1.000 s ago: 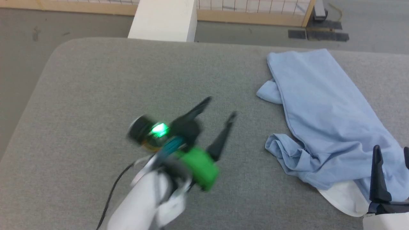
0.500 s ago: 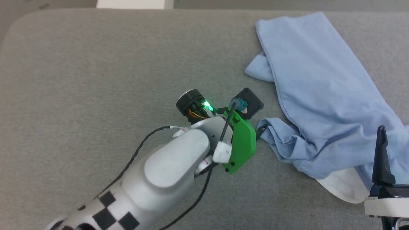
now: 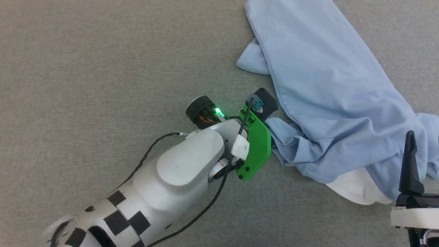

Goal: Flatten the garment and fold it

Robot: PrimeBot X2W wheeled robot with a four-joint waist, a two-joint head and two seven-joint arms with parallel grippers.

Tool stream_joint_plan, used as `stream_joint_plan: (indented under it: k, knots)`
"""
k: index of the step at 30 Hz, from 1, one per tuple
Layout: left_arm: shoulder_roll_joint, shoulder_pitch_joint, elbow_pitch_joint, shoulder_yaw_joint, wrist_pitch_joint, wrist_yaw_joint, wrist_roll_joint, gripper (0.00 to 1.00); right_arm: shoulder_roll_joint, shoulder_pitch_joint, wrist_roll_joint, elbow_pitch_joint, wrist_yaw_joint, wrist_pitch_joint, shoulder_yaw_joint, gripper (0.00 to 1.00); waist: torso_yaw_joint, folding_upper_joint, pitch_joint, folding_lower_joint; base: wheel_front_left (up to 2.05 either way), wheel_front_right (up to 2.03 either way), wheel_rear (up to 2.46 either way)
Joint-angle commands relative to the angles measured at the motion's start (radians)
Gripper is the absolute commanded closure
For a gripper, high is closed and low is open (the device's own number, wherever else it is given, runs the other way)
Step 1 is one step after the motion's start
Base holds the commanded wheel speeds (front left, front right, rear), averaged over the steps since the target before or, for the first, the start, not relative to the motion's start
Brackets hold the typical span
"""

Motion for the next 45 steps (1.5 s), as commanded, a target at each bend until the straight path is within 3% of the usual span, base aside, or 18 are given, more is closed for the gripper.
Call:
stream_joint_plan:
  k: [1,6,9,13,15,21,25,28,29,30,31,37,40,42,45]
  knots:
    - [0.005,0.022,0.023,-0.031,0.007,-0.004,-0.019,1.0,0.0,-0.021,0.005,0.004,-0.002,-0.008,0.002,0.0,-0.009,0.0,0.006,-0.0001,0.0,0.0,0.0]
    - [0.017,0.024,0.009,-0.058,-0.061,-0.004,-0.088,1.0,0.0,-0.023,0.007,0.016,-0.002,-0.014,-0.014,0.0,0.006,0.0,-0.013,-0.0001,0.0,0.0,0.0]
    - [0.034,0.029,0.0,-0.02,-0.137,-0.004,-0.121,1.0,0.0,-0.018,0.007,0.02,-0.002,-0.015,-0.019,0.0,0.027,0.0,-0.039,-0.0001,0.0,0.0,0.0]
    - [0.1,0.079,-0.049,0.058,-0.245,0.019,-0.16,1.0,0.0,-0.002,0.006,0.024,-0.002,-0.012,-0.027,0.0,0.063,0.0,-0.083,-0.0001,0.0,0.0,0.0]
    - [0.155,0.135,-0.097,0.098,-0.285,0.05,-0.188,1.0,0.0,0.01,0.005,0.025,-0.002,-0.007,-0.031,0.0,0.082,0.0,-0.106,-0.0001,0.0,0.0,0.0]
    - [0.368,0.434,-0.291,0.227,-0.382,0.215,-0.31,1.0,0.0,0.041,0.003,0.015,-0.002,0.014,-0.036,0.0,0.132,0.0,-0.152,-0.0001,0.0,0.0,0.0]
    - [0.441,0.645,-0.392,0.284,-0.436,0.291,-0.41,1.0,0.0,0.052,0.003,0.004,-0.002,0.024,-0.037,0.0,0.157,0.0,-0.164,-0.0001,0.0,0.0,0.0]
    - [0.458,0.742,-0.418,0.312,-0.483,0.325,-0.449,1.0,0.0,0.059,-0.001,0.0,-0.002,0.035,-0.036,0.0,0.176,0.0,-0.171,-0.0001,0.0,0.0,0.0]
    - [0.456,0.761,-0.426,0.321,-0.503,0.331,-0.456,0.84,0.0,0.062,-0.002,-0.001,-0.002,0.038,-0.036,0.0,0.183,0.0,-0.175,-0.0001,0.0,0.0,0.0]
    - [0.449,0.77,-0.435,0.334,-0.529,0.332,-0.46,0.55,0.0,0.064,-0.003,-0.001,-0.002,0.04,-0.036,0.0,0.19,0.0,-0.18,-0.0001,0.0,0.0,0.0]
    - [0.439,0.778,-0.447,0.346,-0.552,0.329,-0.467,0.0,0.0,0.066,-0.004,-0.001,-0.002,0.043,-0.034,0.0,0.195,0.0,-0.186,-0.0001,0.0,0.0,0.0]
    - [0.395,0.782,-0.583,0.452,-0.636,0.281,-0.46,0.0,0.0,0.077,-0.01,-0.003,-0.002,0.058,-0.023,0.0,0.206,0.0,-0.226,-0.0001,0.0,0.0,0.0]
    - [0.372,0.798,-0.669,0.537,-0.646,0.276,-0.393,0.0,0.0,0.085,-0.01,-0.005,-0.002,0.063,-0.016,0.0,0.2,0.0,-0.246,-0.0001,0.0,0.0,0.0]
    - [0.339,0.815,-0.72,0.633,-0.647,0.301,-0.264,0.0,0.0,0.089,-0.007,-0.005,-0.002,0.061,-0.014,0.0,0.192,0.0,-0.256,-0.0001,0.0,0.0,0.0]
    - [0.237,0.87,-0.785,0.77,-0.647,0.336,-0.027,0.0,0.0,0.095,-0.002,-0.004,-0.002,0.054,-0.004,0.0,0.176,0.0,-0.27,-0.0001,0.0,0.0,0.0]
